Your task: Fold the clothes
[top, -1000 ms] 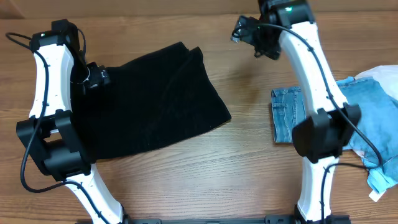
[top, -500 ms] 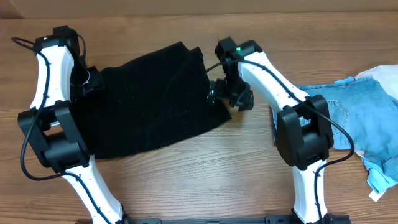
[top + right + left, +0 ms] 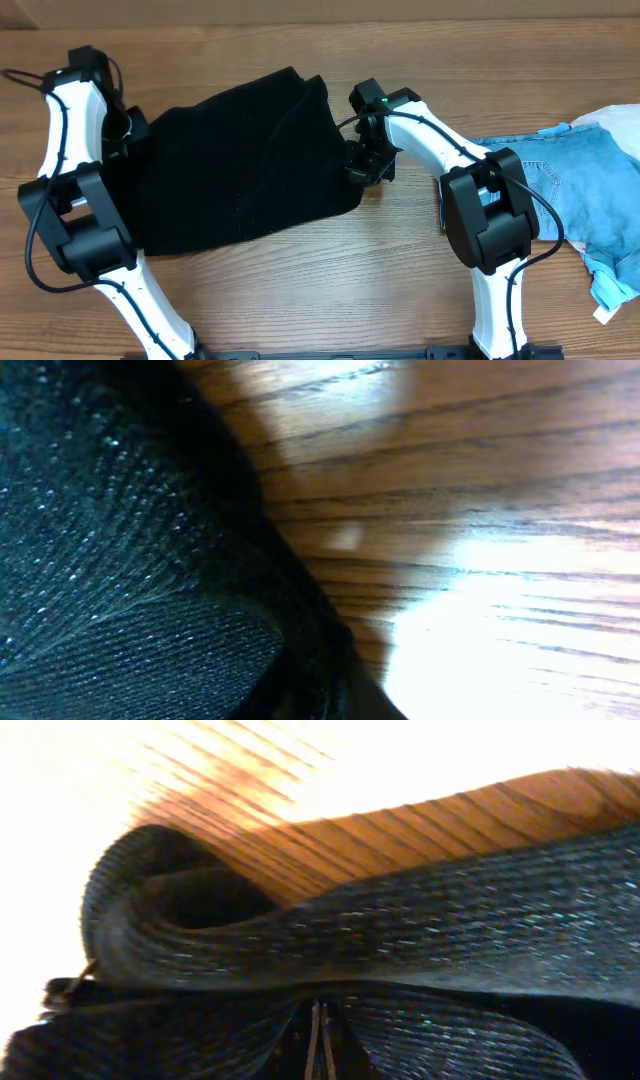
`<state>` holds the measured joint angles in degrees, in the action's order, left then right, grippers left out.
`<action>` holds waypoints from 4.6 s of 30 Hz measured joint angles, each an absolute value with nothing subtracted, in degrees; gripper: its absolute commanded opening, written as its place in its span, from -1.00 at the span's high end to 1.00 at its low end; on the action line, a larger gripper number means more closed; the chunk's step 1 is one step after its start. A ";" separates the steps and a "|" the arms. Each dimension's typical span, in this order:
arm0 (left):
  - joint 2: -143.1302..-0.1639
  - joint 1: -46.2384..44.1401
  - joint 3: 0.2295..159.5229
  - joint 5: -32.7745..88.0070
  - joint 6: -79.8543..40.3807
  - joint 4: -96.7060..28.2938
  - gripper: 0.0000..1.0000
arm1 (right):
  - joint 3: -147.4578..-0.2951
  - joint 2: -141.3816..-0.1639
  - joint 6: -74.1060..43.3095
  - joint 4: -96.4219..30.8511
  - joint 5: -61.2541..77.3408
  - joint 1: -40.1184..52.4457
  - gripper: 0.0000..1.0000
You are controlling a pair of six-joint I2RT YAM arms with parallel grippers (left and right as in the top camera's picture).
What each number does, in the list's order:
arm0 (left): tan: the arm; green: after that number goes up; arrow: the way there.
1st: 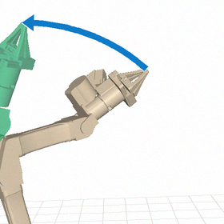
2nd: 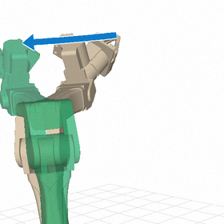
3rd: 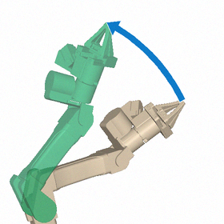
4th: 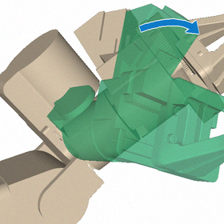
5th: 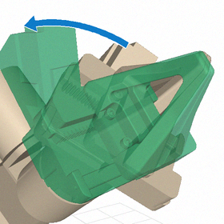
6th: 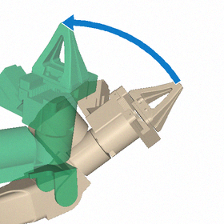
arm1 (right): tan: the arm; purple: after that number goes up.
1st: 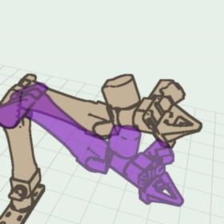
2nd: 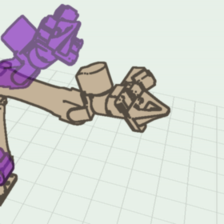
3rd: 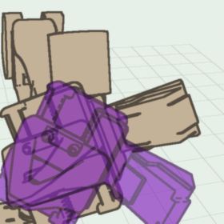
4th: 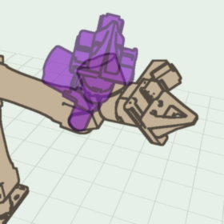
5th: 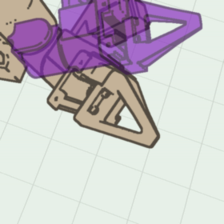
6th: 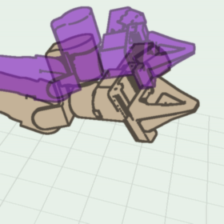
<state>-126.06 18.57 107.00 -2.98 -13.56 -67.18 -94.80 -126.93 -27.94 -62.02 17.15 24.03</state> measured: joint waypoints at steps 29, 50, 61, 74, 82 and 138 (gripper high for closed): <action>-110.04 15.51 107.39 -0.45 -16.67 -71.00 -0.93 | -94.37 -111.53 -53.10 -83.94 -12.95 23.99 -1.00; -116.62 11.97 107.48 3.49 -15.90 -76.29 -1.00 | -105.43 -129.25 -31.16 -37.19 12.43 16.29 -1.00; -118.52 11.97 107.48 3.73 -15.90 -76.25 -1.00 | -105.43 -131.33 -18.76 -36.07 8.14 16.12 -0.58; -118.52 11.97 107.48 3.70 -15.25 -76.14 -1.00 | -107.07 -132.38 -18.87 -37.85 13.28 16.12 0.92; -118.52 11.97 107.48 3.68 -14.59 -76.14 -1.00 | -121.54 -131.90 -23.75 -38.06 20.93 16.19 0.92; -132.03 -5.41 124.49 7.70 8.73 -66.72 0.92 | -128.42 -126.06 -25.21 -91.55 3.01 13.13 -1.00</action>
